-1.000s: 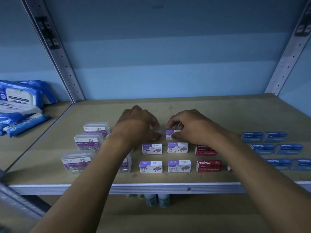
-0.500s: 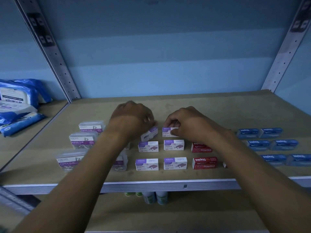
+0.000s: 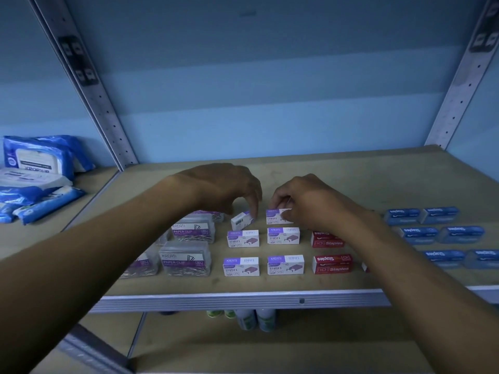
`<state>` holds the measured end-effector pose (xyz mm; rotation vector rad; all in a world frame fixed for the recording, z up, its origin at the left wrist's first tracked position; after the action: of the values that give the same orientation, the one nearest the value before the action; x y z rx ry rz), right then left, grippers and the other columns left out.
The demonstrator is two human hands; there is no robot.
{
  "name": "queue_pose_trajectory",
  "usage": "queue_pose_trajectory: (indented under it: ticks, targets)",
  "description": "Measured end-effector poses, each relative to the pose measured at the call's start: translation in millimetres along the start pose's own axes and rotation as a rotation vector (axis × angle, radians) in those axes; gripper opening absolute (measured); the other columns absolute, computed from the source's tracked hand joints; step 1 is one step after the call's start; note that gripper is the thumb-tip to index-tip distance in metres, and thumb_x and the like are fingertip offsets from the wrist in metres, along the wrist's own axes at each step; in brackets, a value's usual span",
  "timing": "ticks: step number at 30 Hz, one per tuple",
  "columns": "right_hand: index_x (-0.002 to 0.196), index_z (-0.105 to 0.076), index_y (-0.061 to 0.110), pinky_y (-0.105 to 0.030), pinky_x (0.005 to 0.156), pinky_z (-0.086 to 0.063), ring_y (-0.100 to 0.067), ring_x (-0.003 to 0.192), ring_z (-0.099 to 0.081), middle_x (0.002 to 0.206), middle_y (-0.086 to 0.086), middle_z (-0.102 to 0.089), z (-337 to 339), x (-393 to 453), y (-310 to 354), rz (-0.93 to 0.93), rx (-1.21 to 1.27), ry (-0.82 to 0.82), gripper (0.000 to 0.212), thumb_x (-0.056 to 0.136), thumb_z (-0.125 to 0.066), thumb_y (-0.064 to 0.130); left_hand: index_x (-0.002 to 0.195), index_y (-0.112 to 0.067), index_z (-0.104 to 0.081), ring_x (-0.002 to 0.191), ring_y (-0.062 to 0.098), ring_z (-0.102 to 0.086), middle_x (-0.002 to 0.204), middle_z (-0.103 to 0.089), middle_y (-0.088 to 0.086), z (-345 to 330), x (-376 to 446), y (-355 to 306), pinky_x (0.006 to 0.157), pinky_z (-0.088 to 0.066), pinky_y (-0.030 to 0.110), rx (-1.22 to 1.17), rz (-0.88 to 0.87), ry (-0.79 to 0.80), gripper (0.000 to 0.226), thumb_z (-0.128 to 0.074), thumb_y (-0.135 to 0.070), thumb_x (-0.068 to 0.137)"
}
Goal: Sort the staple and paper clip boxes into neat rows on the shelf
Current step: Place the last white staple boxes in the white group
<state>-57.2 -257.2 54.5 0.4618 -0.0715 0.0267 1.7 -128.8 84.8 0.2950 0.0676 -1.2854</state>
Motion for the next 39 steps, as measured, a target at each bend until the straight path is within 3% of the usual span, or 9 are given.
queue_pose_trajectory:
  ticks: [2,5,10,20,24,28,30,35,39]
  targets:
    - [0.099,-0.079,0.029,-0.025,0.080,-0.057,0.000,0.082,-0.064,0.093,0.011,-0.072,0,0,-1,0.002,0.004,-0.015,0.029,0.085,-0.068,0.007,0.109,-0.043,-0.070,0.124,0.006,-0.045,0.131,-0.054,-0.022,-4,2,3,0.093,-0.045,0.030,-0.025,0.014,-0.018,0.046,-0.074,-0.010,0.078]
    - [0.099,-0.079,0.030,-0.028,0.082,-0.058,0.000,0.084,-0.065,0.093,0.012,-0.072,-2,1,-4,0.005,0.006,-0.017,0.029,0.084,-0.068,0.008,0.103,-0.043,-0.069,0.118,0.009,-0.051,0.121,-0.061,-0.021,-10,3,9,0.090,-0.049,0.035,-0.059,0.042,-0.053,0.037,-0.077,-0.020,0.076]
    - [0.098,-0.079,0.029,-0.022,0.080,-0.057,0.002,0.083,-0.065,0.093,0.011,-0.073,-1,1,-4,0.002,0.017,-0.015,0.026,0.084,-0.071,0.009,0.100,-0.039,-0.072,0.112,0.016,-0.060,0.107,-0.067,-0.012,-12,2,16,0.086,-0.051,0.037,-0.045,0.109,-0.061,0.021,-0.073,-0.036,0.078]
    - [0.095,-0.080,0.029,-0.020,0.079,-0.057,0.001,0.082,-0.067,0.090,0.012,-0.074,-1,-1,-2,0.002,0.078,0.016,0.020,0.082,-0.076,0.014,0.091,-0.032,-0.074,0.109,0.009,-0.061,0.084,-0.070,-0.021,-15,-2,18,0.090,-0.048,0.034,-0.062,0.193,-0.062,0.024,-0.070,-0.053,0.080]
    - [0.095,-0.080,0.028,-0.019,0.078,-0.056,0.001,0.082,-0.067,0.092,0.010,-0.075,-2,0,-1,0.010,0.074,0.019,0.021,0.082,-0.075,0.013,0.090,-0.032,-0.074,0.104,0.009,-0.061,0.078,-0.067,-0.021,-15,-2,17,0.081,-0.046,0.028,-0.080,0.215,-0.060,0.024,-0.070,-0.053,0.079]
    - [0.102,-0.078,0.027,-0.013,0.074,-0.050,0.002,0.081,-0.063,0.098,0.010,-0.072,0,0,0,0.017,0.049,0.018,0.027,0.083,-0.073,0.010,0.091,-0.032,-0.075,0.099,0.008,-0.063,0.083,-0.070,-0.020,-15,-4,18,0.080,-0.050,0.029,-0.118,0.247,-0.062,0.023,-0.072,-0.051,0.079]
    - [0.105,-0.076,0.031,-0.017,0.080,-0.053,0.002,0.084,-0.061,0.101,0.012,-0.069,7,-4,-2,0.015,0.070,-0.024,0.030,0.083,-0.072,0.011,0.094,-0.032,-0.074,0.094,0.007,-0.062,0.086,-0.070,-0.019,-11,-8,17,0.081,-0.053,0.032,-0.188,0.273,-0.077,0.023,-0.075,-0.048,0.077]
    - [0.102,-0.075,0.038,-0.029,0.086,-0.056,0.000,0.088,-0.064,0.100,0.016,-0.066,42,-33,-18,0.004,0.066,-0.129,0.030,0.083,-0.069,0.016,0.107,-0.034,-0.069,0.095,0.000,-0.054,0.102,-0.067,-0.019,18,-16,-14,0.086,-0.049,0.025,-0.267,0.244,-0.322,0.031,-0.074,-0.047,0.079]
    - [0.103,-0.074,0.040,-0.030,0.084,-0.056,0.000,0.088,-0.063,0.099,0.019,-0.066,69,-65,-33,-0.012,0.029,-0.158,0.031,0.085,-0.073,0.015,0.110,-0.033,-0.069,0.092,-0.001,-0.055,0.104,-0.068,-0.018,39,0,-68,0.079,-0.047,0.019,-0.347,0.181,-0.424,0.034,-0.074,-0.047,0.079]
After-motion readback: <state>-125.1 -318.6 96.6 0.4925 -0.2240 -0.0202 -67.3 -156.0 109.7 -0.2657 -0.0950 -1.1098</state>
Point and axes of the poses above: each hand's wrist, its own x-axis towards the middle knuckle, its own z-axis out of the back of the hand, y = z × x, the point moved 6 cm from there along x, towards the middle knuckle
